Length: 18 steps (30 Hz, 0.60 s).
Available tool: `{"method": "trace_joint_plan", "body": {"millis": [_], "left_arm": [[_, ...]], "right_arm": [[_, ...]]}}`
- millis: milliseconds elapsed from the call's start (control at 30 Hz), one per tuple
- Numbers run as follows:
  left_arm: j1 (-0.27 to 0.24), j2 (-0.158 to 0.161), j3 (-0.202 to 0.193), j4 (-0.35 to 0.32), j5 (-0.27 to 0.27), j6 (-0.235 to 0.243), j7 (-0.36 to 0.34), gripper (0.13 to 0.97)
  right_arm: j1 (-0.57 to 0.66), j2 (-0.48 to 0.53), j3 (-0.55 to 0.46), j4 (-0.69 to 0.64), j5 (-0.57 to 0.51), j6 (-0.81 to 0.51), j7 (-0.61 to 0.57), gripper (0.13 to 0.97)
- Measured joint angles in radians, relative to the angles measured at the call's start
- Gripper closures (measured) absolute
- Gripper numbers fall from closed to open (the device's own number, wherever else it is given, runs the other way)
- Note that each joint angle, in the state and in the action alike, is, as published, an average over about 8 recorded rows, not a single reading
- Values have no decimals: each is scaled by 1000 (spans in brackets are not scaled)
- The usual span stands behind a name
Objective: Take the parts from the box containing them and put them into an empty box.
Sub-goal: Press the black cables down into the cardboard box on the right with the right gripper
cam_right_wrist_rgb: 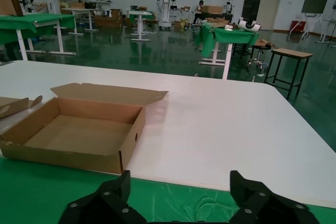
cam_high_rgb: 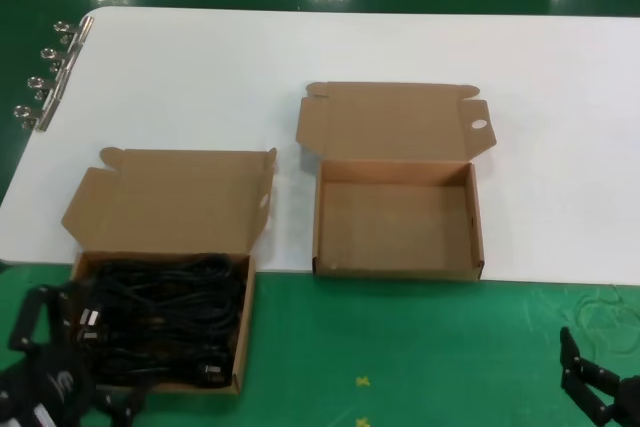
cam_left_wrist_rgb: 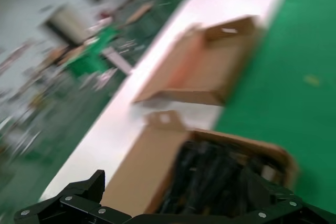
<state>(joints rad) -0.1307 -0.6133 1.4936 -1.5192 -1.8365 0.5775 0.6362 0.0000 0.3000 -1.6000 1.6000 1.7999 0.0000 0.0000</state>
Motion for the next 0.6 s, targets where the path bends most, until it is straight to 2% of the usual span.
{"method": "trace_joint_plan", "body": {"millis": [167, 233, 267, 400, 533, 600], "left_arm": [[-84, -87, 62, 72, 17, 150, 99, 132], [-127, -109, 94, 96, 33, 191, 118, 132], [-152, -117, 111, 110, 41, 209, 129, 132], [-266, -124, 183, 182, 85, 270, 189, 132], [-394, -108, 260, 282, 148, 306, 259, 132], [-456, -96, 299, 341, 188, 312, 281, 132]], "right_arm": [[0, 0, 0, 0, 0, 0, 0, 457], [0, 0, 0, 0, 0, 0, 0, 405], [0, 0, 0, 0, 0, 0, 1, 405], [0, 0, 0, 0, 0, 0, 1, 324], [0, 0, 0, 0, 0, 0, 1, 243], [0, 0, 0, 0, 0, 0, 1, 232]]}}
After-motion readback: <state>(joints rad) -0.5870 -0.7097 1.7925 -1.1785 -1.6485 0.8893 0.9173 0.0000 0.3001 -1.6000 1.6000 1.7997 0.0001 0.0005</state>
